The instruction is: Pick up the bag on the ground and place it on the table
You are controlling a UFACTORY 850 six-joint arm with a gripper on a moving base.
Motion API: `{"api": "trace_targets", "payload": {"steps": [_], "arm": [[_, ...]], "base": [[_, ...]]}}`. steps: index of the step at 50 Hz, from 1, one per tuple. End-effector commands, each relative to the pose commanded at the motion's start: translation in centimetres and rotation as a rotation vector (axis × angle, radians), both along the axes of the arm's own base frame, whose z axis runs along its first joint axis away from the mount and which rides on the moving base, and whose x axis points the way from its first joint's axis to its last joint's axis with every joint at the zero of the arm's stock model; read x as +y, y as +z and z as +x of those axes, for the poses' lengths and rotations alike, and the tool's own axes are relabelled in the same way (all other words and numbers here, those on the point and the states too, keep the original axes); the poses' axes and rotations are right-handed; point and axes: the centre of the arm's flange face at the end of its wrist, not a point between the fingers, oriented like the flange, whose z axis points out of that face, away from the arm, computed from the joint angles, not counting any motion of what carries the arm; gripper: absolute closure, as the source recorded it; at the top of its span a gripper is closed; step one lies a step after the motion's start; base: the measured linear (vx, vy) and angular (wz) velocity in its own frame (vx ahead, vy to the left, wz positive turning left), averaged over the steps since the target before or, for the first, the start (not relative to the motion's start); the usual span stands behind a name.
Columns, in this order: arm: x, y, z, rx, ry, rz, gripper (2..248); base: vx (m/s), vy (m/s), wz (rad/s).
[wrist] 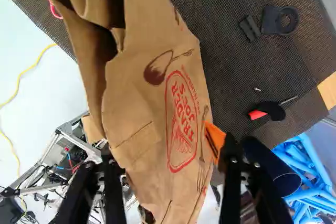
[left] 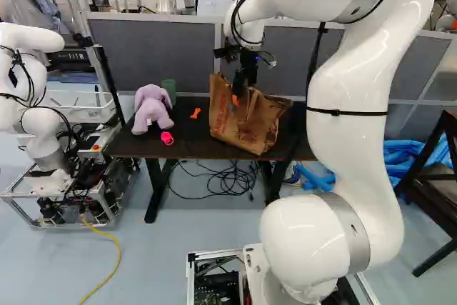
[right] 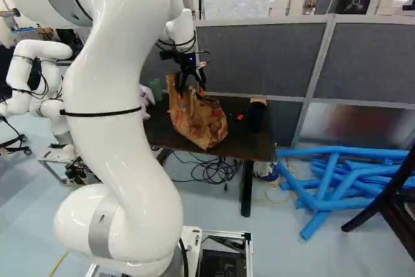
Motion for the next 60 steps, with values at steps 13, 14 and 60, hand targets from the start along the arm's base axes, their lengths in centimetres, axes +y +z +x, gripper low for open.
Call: {"api": "trace_targets", "payload": {"steps": [13, 14, 60], "arm": [[0.0, 0.0, 0.0, 0.000, 0.000, 0.000, 3], [0.0, 0.0, 0.0, 0.000, 0.000, 0.000, 3], [0.0, 6.4, -3.3, -0.047, 0.001, 0.001, 3]], "base": [[0.000, 0.000, 0.000], [0.000, 0.000, 0.000], [0.000, 0.000, 0.000]]}}
